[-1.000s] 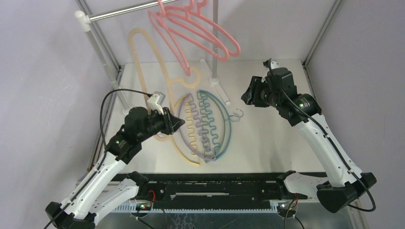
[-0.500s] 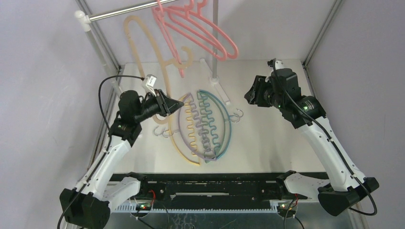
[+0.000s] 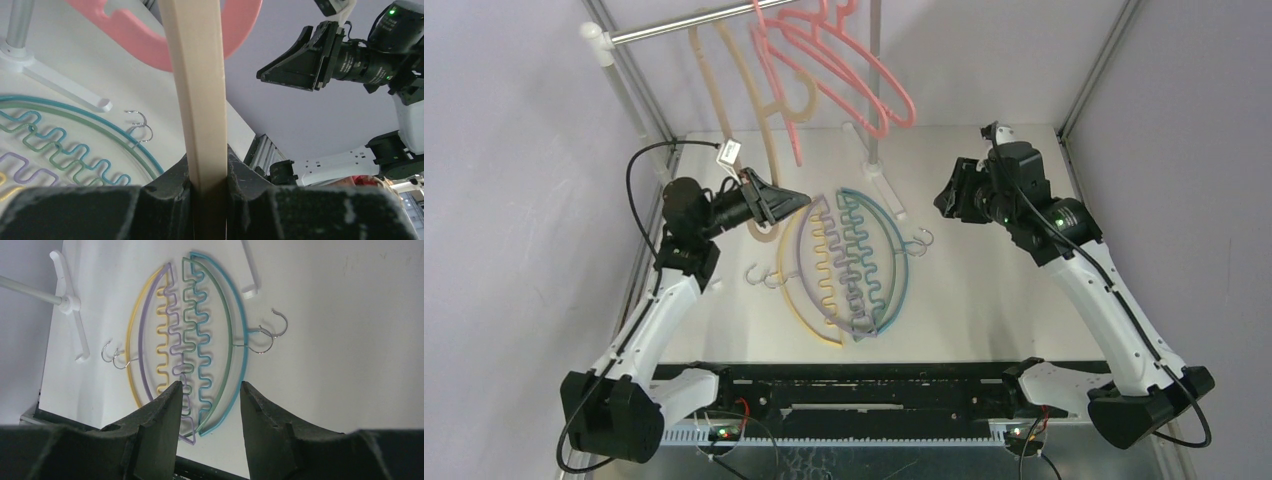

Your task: Organize the hangers

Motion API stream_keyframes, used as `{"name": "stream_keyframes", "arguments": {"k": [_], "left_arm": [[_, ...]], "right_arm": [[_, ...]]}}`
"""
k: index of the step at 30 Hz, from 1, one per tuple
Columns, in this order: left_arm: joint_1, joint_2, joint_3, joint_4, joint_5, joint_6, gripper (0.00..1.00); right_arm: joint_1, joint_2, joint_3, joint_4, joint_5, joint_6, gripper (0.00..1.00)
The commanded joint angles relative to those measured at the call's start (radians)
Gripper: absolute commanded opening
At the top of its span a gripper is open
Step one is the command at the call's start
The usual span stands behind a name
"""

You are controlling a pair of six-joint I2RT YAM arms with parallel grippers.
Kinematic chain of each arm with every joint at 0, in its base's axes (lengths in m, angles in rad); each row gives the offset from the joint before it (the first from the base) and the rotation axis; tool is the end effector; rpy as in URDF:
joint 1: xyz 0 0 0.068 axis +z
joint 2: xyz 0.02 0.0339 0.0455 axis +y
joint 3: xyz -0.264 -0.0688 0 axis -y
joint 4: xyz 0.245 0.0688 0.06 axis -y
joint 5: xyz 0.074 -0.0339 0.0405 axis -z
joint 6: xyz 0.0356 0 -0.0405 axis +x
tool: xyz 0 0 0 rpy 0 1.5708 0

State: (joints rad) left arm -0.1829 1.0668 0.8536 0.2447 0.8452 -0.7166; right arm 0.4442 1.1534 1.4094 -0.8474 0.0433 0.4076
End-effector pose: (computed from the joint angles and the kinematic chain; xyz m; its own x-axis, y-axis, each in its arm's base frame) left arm 0.2333 -0.0702 0.3546 -0.5389 -0.3436 -0.7691 0.6658 0.3857 -0.6387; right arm 0.2045 0.0956 0.4138 -0.6195 0.1438 -0.7717 -0.1648 0.9374 0.3069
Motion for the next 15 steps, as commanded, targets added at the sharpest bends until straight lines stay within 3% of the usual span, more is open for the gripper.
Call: {"name": "stream_keyframes", "arguments": {"k": [1,15], "left_arm": [[0.050,0.012,0.038,0.175,0.078,-0.095,0.00],[0.201,0.163,0.165,0.451,0.116,-0.325,0.00]], "right_arm": [[-0.006,0.010,0.054,0.033,-0.003,-0.017,0.54],[-0.007,0.046,0.118,0.011,0.011,-0.029,0.54]]}}
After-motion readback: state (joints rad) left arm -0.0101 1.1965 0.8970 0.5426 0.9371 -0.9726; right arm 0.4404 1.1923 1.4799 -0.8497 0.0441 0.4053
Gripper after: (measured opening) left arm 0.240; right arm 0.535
